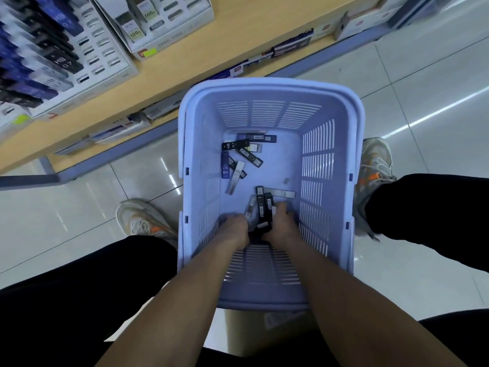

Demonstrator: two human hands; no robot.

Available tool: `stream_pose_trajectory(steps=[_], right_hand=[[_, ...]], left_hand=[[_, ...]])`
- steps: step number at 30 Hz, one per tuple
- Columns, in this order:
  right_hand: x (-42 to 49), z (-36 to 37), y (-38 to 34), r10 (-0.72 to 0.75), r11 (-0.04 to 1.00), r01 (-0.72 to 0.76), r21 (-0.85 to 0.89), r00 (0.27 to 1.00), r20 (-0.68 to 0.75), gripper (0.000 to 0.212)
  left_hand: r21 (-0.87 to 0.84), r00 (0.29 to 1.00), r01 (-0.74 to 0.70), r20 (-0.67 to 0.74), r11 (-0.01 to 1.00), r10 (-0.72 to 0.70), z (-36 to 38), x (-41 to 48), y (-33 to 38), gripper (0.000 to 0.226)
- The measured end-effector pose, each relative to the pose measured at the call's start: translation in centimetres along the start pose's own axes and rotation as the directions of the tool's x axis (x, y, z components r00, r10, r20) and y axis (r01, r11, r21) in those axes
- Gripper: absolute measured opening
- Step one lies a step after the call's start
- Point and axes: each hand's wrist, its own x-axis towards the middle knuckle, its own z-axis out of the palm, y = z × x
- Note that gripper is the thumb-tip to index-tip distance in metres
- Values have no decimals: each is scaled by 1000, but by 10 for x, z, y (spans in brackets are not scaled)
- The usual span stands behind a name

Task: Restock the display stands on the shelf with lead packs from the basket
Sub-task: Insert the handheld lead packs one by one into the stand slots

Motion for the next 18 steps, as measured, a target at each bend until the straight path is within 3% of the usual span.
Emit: stream_pose_trajectory(steps=[7, 13, 18], right_hand=[[12, 1, 5, 6, 998, -2, 56, 998, -64, 55], [13, -2, 9, 0, 972, -9, 233, 999, 40, 51], [12, -3, 10, 11, 963, -17, 268, 1000, 22, 45]], left_hand=[[26, 998, -47, 54, 999, 46, 4, 2, -1, 64], [-13, 986, -74, 147, 997, 75, 8, 5, 2, 46], [-172, 993, -108, 30, 979, 114, 12, 6, -2, 27]])
